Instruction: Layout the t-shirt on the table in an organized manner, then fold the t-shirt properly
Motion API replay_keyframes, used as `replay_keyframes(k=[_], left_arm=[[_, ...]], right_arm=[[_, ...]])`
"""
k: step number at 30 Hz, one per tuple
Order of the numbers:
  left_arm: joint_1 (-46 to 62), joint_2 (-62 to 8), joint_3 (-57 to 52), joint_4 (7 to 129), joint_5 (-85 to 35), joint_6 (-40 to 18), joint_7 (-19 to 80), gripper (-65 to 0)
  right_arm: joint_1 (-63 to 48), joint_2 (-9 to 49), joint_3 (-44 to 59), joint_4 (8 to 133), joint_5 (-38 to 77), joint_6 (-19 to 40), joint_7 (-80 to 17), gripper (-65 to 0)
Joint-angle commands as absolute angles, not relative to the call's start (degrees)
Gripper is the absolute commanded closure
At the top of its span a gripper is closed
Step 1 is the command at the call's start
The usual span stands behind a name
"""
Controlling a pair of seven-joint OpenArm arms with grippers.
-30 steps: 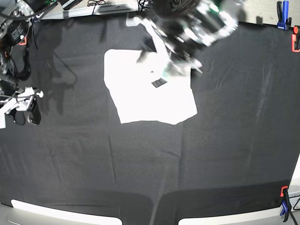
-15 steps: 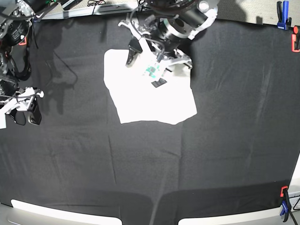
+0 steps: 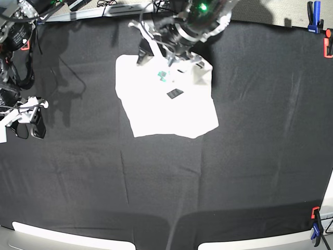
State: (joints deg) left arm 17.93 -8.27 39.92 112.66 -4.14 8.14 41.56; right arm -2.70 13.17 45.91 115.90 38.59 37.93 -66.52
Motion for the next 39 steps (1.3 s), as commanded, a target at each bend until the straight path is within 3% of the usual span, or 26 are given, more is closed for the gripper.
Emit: replay_keyframes(k=[1,23,27,32,39], left_arm=[[17.8,-7.8,40.1,113.7,-4.0,8.6,40.0,-23.4],[16.0,-7.7,40.1,110.3,-3.9,8.6,38.7,-23.2],[14.2,-7.7,40.1,110.3,-4.0,8.6,39.0,-16.7],[14.1,-7.8,40.1,110.3,-4.0,8.6,41.4,0.0],[14.1,-7.8,40.1,110.3,6.5,8.6,47.7,0.0]], right_arm=[[-1.9,14.1,46.1,116.9,39.6,38.2,-64.9,-30.1],[-1.9,14.1,46.1,116.9,39.6,38.2,-64.9,-30.1],[-1.9,14.1,46.1,116.9,39.6,38.2,-64.9,-30.1],[-1.9,14.1,46.1,116.9,39.6,38.2,-64.9,-30.1],[-1.9,14.1,46.1,116.9,39.6,38.2,-64.9,-30.1]])
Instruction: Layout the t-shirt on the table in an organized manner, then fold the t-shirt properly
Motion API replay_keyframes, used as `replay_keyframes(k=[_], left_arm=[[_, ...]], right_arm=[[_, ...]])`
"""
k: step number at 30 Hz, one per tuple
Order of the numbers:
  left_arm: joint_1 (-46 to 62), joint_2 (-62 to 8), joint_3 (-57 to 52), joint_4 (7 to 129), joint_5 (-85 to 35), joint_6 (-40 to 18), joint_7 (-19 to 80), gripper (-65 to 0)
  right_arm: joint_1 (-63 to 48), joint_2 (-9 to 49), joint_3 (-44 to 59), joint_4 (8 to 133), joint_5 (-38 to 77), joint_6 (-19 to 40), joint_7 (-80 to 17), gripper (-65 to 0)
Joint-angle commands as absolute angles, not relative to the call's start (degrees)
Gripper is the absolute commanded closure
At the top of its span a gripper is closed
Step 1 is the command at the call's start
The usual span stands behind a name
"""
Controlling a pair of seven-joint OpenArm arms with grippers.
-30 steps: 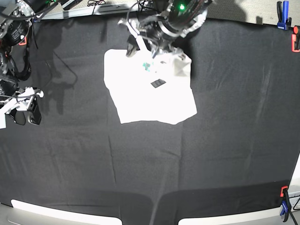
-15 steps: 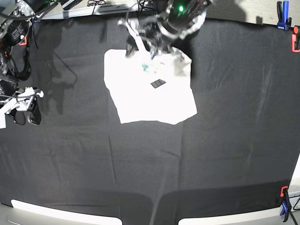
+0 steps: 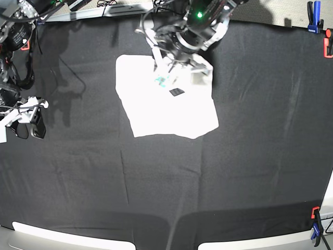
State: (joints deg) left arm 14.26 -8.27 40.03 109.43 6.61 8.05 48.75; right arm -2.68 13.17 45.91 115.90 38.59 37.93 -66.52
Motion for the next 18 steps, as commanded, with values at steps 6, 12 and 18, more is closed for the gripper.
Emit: replay_keyframes(k=[6,12,18], left_arm=[[14.1,-7.8,40.1,114.7,10.6,8.6,55.4,0.0],[14.2,-7.8,40.1,123.7,12.6,8.6,58.4,0.0],[15.6,-9.9,40.1,124.1,12.6,8.6,60.4,0.0]], right_arm=[[-1.9,14.1,46.1,116.9,39.6,38.2,-64.9,-30.1],[-1.9,14.1,46.1,116.9,39.6,38.2,-64.9,-30.1],[-2.0,14.1,46.1,116.9,41.6,38.2,-64.9,-30.1]])
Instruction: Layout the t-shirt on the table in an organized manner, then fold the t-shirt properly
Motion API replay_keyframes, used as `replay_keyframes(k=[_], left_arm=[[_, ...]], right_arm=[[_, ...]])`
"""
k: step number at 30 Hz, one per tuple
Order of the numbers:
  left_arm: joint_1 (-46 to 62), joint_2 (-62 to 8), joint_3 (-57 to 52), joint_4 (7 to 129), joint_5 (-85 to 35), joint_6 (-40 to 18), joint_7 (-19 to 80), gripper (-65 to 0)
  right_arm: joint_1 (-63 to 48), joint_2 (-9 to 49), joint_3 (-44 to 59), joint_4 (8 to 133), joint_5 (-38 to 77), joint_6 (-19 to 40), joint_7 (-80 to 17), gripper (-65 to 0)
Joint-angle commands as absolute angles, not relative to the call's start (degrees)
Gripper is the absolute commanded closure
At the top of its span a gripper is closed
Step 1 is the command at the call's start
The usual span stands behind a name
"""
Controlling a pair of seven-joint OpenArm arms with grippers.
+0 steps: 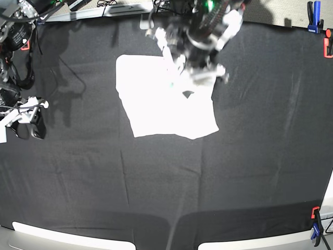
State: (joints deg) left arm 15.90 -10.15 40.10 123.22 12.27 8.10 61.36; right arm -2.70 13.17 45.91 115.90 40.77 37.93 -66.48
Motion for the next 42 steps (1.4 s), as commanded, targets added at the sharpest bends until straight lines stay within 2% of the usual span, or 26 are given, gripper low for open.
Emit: replay_keyframes(k=[1,5,7,10,18,19,23,25,29,33,35,42], left_arm=[[16.0,-11.0,40.1,124.1,13.5,8.6,60.4,0.0],[17.2,-14.7,40.1,124.1,20.8,9.0,62.2,0.0],[17.1,-15.8,40.1,124.1,22.6,11.0,63.7,0.0],[17.1,-16.2,40.1,124.1,24.0,12.7,65.3,0.0],[17.2,-16.3,40.1,124.1,26.8,12.6,70.7,0.0],[17.2,-16.3,40.1,124.1,28.5,12.7,70.9,-2.2],[17.2,-16.2,40.1,124.1,30.5,12.7,71.2,-18.3],[17.4,-16.2,40.1,124.1,30.5,12.7,71.3,-22.2],[18.3,-16.2,40.1,124.3,31.4,12.7,71.5,-23.1],[19.4,-16.4,40.2,126.8,43.4,13.1,72.2,-23.1],[20.4,-17.1,40.2,129.4,47.1,16.2,72.2,-23.1],[24.9,-26.3,40.2,135.0,46.4,22.9,71.9,-23.1]], right_arm=[[-2.0,14.1,46.1,116.9,42.3,38.2,-64.9,-30.1],[-2.0,14.1,46.1,116.9,42.4,38.2,-64.9,-30.1],[-2.0,14.1,46.1,116.9,42.4,38.2,-64.9,-30.1],[-2.0,14.1,46.1,116.9,42.5,38.1,-64.9,-30.1],[-2.1,13.8,43.4,116.9,45.6,38.2,-64.9,-30.1],[-2.1,13.8,42.8,116.9,45.6,38.2,-64.9,-30.1],[-2.1,13.8,39.4,116.9,45.6,38.2,-64.9,-30.1],[-2.1,13.8,37.4,116.9,45.3,38.2,-64.9,-30.1],[-2.1,13.8,34.3,116.9,44.3,38.6,-64.9,-30.1],[-2.4,13.8,35.4,118.0,44.3,38.6,-64.9,-30.1],[-4.1,13.8,36.9,119.6,44.4,38.6,-64.9,-30.1],[-16.5,13.8,42.2,123.8,44.4,40.0,-64.9,-30.1]])
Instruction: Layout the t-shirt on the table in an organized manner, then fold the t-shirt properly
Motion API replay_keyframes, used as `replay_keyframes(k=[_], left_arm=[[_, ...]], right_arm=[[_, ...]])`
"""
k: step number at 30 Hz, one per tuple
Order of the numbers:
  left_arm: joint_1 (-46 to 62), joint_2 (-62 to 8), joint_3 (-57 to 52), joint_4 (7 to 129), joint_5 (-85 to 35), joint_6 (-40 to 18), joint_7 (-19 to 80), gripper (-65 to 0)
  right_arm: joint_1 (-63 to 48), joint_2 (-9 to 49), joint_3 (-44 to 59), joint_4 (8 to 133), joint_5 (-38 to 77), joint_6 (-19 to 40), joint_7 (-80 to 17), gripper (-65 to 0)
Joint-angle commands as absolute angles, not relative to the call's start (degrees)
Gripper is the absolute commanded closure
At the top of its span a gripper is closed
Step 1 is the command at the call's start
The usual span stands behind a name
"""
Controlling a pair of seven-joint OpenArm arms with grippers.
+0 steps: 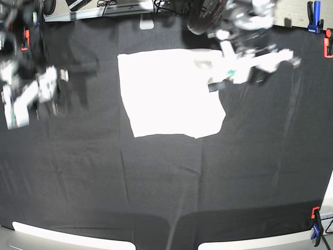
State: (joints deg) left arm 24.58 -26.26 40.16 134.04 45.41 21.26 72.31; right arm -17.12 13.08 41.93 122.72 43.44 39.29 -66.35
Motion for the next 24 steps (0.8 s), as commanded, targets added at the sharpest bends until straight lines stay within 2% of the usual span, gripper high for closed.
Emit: replay_keyframes(k=[1,5,9,14,21,24], left_arm=[[25.9,-27.2,40.2,135.0,45.2,23.8,71.4,-23.1],[29.7,-27.9,40.2,135.0,27.8,23.7,59.2,-23.1],[29.9,-26.1,40.2,135.0,13.4,16.8,51.2,-23.1],[28.2,-19.5,40.2,133.2,8.1,15.8,48.9,-23.1],[23.6,-13.3,40.2,116.8,7.8,15.8,47.9,-23.1],[20.3,-11.3,40.2,110.9,7.9,15.8,48.0,-23.1]], right_arm=[[-17.5,13.8,42.8,123.8,45.3,40.0,-64.6,-30.1],[-16.7,13.8,42.3,123.8,52.6,40.0,-63.4,-30.1],[-11.4,13.8,36.3,122.9,49.7,40.0,-63.4,-30.1],[-1.9,13.8,25.0,114.8,42.4,38.0,-62.5,-30.1],[10.3,13.6,9.4,94.2,38.9,36.3,-58.1,-30.1],[12.5,11.4,5.4,87.8,31.6,36.3,-52.3,-30.1]])
